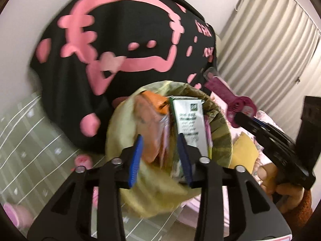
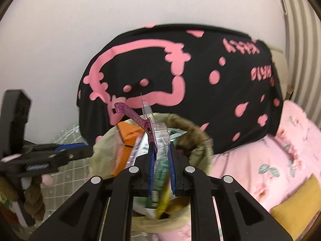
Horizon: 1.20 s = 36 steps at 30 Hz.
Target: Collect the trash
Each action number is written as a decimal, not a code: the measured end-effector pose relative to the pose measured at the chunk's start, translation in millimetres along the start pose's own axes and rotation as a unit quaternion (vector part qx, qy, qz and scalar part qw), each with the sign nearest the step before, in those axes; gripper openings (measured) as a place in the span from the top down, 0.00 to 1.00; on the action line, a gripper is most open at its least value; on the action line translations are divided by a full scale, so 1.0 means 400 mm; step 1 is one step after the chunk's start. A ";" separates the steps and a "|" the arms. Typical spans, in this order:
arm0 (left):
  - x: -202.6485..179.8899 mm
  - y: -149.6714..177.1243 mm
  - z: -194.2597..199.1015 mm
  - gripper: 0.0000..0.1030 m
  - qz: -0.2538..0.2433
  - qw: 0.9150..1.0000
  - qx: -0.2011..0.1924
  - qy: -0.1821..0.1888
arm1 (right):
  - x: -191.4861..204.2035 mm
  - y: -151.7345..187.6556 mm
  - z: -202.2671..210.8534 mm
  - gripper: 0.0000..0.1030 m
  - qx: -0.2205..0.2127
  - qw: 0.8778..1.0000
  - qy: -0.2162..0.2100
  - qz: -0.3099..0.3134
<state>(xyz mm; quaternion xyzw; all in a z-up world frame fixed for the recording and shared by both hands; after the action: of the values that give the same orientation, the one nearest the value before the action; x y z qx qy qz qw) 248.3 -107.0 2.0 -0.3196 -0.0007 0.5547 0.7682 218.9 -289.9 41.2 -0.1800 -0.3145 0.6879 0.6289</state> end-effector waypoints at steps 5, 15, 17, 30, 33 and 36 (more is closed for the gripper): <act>0.070 0.063 0.071 0.55 0.019 0.998 -0.017 -0.057 | 0.063 0.004 -0.062 0.86 0.025 1.000 -0.009 -0.007; 0.239 0.207 0.153 0.30 0.079 0.992 -0.021 -0.093 | 0.133 0.039 -0.123 0.57 0.043 0.997 0.055 0.013; 0.250 0.231 0.174 0.30 0.086 0.991 -0.031 -0.100 | 0.129 0.043 -0.110 0.57 0.037 0.997 0.064 0.008; 0.157 0.431 0.349 0.30 0.111 0.957 -0.132 -0.232 | 0.246 0.193 0.108 0.57 -0.028 0.997 0.014 0.065; 0.123 0.489 0.373 0.30 0.118 0.949 -0.140 -0.257 | 0.278 0.260 0.141 0.57 -0.032 0.997 -0.021 0.070; 0.093 0.533 0.380 0.30 0.124 0.947 -0.137 -0.262 | 0.311 0.318 0.157 0.57 -0.025 0.996 -0.036 0.076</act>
<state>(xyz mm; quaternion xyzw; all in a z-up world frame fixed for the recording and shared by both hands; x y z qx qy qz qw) 27.1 37.8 5.1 -0.2627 -0.2388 0.7043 0.6147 65.0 -182.5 22.1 -0.1940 -0.3391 0.7317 0.5585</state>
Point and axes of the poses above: each gripper's, at about its wrist camera, not at the fingertips, and z roughly against the way its jaws point, x to its left, y to its underside, the point moved 3 cm from there along -z, roughly the way its jaws point, and after that the axes turned 10 degrees about x, right-handed, at the moved point
